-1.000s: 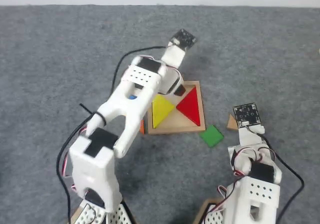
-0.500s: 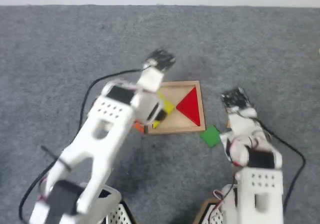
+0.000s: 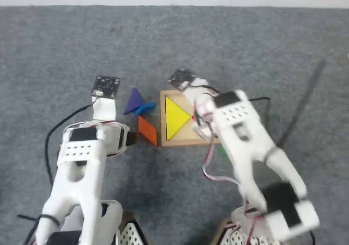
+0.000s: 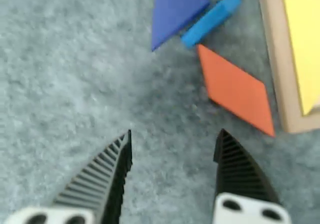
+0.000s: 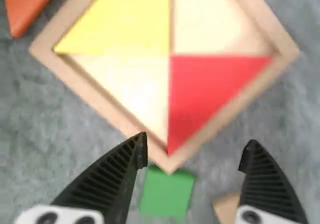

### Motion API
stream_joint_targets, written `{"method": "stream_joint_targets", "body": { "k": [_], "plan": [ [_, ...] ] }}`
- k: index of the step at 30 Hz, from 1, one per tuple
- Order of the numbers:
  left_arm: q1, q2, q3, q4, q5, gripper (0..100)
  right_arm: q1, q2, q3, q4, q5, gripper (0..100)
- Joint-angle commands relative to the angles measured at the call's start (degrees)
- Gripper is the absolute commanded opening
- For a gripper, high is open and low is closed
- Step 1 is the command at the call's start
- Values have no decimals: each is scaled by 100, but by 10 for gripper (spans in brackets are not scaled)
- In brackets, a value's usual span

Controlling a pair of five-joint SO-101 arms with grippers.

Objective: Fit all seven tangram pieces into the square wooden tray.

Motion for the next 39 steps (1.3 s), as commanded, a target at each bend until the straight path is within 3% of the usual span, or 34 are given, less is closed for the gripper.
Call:
{"method": "stream_joint_targets", "body": {
  "k": [1, 11, 20, 28, 33, 39],
  "plan": [
    [105, -281, 66, -193, -105, 258, -101, 725, -835, -119, 158, 310],
    [149, -281, 75, -167, -105, 258, 233, 2475, -1776, -189, 334, 307],
    [149, -281, 75, -167, -105, 258, 752, 2457, -1811, -189, 431, 305],
    [158, -281, 84, -167, -105, 258, 699, 2536, -1829, 66, 501, 112],
    [158, -281, 84, -167, -105, 258, 831, 2545, -1820, 347, 413, 191],
    [158, -281, 84, -167, -105, 258, 1226, 2492, -2040, 66, -185, 191]
  ]
}}
